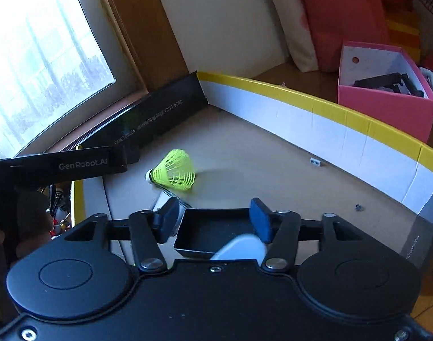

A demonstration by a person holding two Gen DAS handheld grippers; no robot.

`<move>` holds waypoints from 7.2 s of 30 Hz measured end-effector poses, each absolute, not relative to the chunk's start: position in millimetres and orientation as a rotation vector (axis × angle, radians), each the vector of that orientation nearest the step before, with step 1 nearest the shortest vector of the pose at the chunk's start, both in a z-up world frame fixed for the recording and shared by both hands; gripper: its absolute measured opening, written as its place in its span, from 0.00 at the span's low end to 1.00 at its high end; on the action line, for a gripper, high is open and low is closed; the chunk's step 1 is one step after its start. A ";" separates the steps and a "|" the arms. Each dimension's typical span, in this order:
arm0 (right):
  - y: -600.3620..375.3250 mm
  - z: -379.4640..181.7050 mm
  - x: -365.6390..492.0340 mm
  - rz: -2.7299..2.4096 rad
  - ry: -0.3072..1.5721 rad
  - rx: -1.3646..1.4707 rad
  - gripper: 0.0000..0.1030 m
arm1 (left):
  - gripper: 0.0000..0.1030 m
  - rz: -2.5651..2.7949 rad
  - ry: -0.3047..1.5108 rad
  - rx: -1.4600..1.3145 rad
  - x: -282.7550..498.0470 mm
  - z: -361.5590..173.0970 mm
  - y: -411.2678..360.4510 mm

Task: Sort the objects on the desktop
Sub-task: 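Open the left gripper to drop the case while the right gripper releases the oval piece in the box, then withdraw both open tools from the box back over the pile, then close the right gripper on the red cylinder while the left tool lowers onto the blue FANTASIA box, then close the left gripper on the blue FANTASIA box and lift while the right gripper lifts the red cylinder, then carry the blue box with the left gripper into the box while the right gripper carries the red cylinder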

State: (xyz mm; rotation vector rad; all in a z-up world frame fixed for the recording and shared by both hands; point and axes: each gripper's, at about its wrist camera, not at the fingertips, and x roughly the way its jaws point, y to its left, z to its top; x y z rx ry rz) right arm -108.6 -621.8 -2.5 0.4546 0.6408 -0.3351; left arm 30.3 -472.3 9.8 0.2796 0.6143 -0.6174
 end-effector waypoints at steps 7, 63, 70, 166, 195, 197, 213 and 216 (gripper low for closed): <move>-623.3 -2.1 -109.3 -0.334 0.639 0.455 0.71 | 1.00 -0.568 0.643 0.290 27.4 9.4 -469.1; -308.3 -40.3 -115.9 -0.060 0.808 0.254 0.70 | 1.00 -0.252 0.731 0.155 1.5 -12.7 -67.4; -298.8 -60.3 -118.9 -0.042 0.874 0.292 0.53 | 1.00 -0.329 0.742 0.181 -7.7 -22.0 -68.7; -378.1 -22.5 -83.4 -0.015 0.718 0.297 0.10 | 0.40 -0.583 0.644 0.108 4.9 -11.8 -197.1; -553.3 15.2 -83.7 -0.207 0.612 0.397 0.10 | 0.39 -0.766 0.533 0.181 35.7 15.2 -395.4; -561.5 12.0 -85.0 -0.216 0.620 0.398 0.10 | 0.40 -0.766 0.544 0.191 38.0 11.3 -405.9; -608.1 -9.6 -89.1 -0.288 0.698 0.424 0.10 | 0.41 -0.714 0.634 0.230 44.9 -12.0 -443.0; -611.7 -11.4 -91.1 -0.286 0.701 0.430 0.10 | 0.43 -0.713 0.626 0.233 41.7 -11.0 -444.5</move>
